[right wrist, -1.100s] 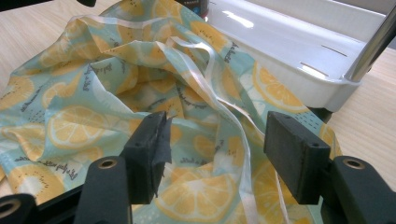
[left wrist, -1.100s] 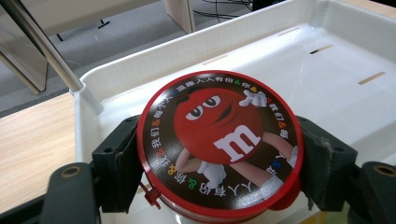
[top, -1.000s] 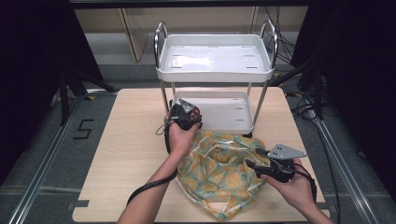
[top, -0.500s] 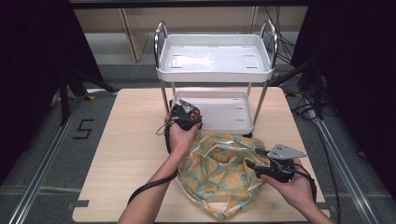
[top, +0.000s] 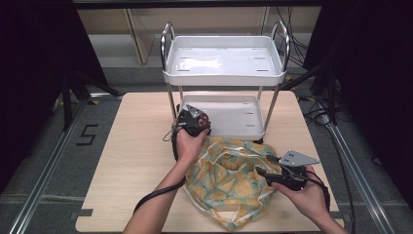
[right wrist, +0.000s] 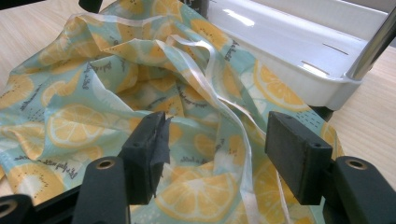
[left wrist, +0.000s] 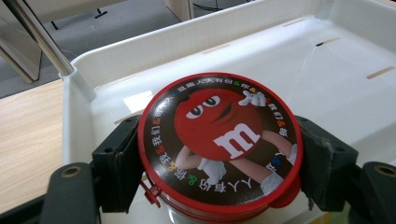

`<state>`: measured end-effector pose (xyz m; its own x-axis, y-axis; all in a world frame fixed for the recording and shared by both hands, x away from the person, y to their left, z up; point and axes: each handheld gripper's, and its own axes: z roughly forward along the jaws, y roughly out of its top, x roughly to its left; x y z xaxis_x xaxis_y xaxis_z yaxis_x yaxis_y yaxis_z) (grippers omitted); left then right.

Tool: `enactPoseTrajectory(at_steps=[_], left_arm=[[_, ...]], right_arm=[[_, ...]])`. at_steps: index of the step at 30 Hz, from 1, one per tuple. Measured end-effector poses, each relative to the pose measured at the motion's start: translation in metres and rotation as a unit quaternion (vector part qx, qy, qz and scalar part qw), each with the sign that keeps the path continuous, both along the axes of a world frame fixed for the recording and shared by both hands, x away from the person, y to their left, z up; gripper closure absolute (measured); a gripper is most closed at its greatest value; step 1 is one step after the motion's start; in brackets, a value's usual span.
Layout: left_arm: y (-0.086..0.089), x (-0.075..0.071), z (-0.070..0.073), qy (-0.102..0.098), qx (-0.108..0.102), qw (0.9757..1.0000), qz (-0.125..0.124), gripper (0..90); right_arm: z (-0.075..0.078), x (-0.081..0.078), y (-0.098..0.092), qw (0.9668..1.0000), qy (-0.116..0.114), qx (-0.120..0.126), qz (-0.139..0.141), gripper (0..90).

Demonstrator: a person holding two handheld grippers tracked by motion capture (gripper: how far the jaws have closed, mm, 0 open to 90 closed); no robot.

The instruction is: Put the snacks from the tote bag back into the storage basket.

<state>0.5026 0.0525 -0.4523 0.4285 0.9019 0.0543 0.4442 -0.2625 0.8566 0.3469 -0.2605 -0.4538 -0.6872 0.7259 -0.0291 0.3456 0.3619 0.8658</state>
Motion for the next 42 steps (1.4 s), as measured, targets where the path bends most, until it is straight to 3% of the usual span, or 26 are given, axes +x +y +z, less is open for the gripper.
enactPoseTrajectory(at_steps=[3, 9, 18, 23, 24, 26, 30, 34, 42], left_arm=[[0.001, 0.000, -0.001, 0.004, -0.008, 1.0000, 0.001, 25.0], [0.001, -0.002, 0.001, -0.004, -0.020, 0.9998, -0.002, 21.4], [0.002, -0.009, 0.010, -0.016, -0.020, 0.9997, 0.001, 19.1], [0.001, -0.016, 0.015, -0.020, -0.018, 0.9996, 0.002, 19.4], [0.003, -0.018, 0.016, -0.017, -0.004, 0.9999, 0.000, 19.5], [0.002, -0.024, 0.021, -0.026, -0.019, 0.9995, 0.005, 19.6], [0.004, -0.031, 0.027, -0.028, -0.024, 0.9993, -0.001, 19.8], [0.008, -0.040, 0.034, -0.026, -0.021, 0.9994, -0.009, 20.2], [0.013, -0.051, 0.038, -0.030, -0.023, 0.9990, -0.025, 20.5]], right_arm=[[0.001, -0.001, 0.000, 0.9999, 0.010, 0.000, 0.000, 39.5], [0.000, 0.000, 0.000, 1.0000, 0.007, 0.002, -0.004, 37.1], [0.000, 0.001, -0.001, 0.9998, 0.010, 0.007, -0.012, 35.1], [0.001, 0.002, -0.002, 0.9999, 0.011, 0.005, -0.010, 35.0], [0.001, 0.001, -0.002, 0.9999, 0.012, 0.005, -0.010, 35.0], [0.001, 0.000, -0.001, 0.9996, 0.024, 0.007, -0.010, 35.0], [0.001, 0.000, -0.001, 0.9997, 0.018, 0.012, -0.014, 35.0], [0.000, 0.002, -0.002, 0.9999, 0.010, 0.005, -0.010, 35.0], [0.000, 0.001, -0.001, 0.9998, 0.017, 0.004, -0.008, 35.1]])
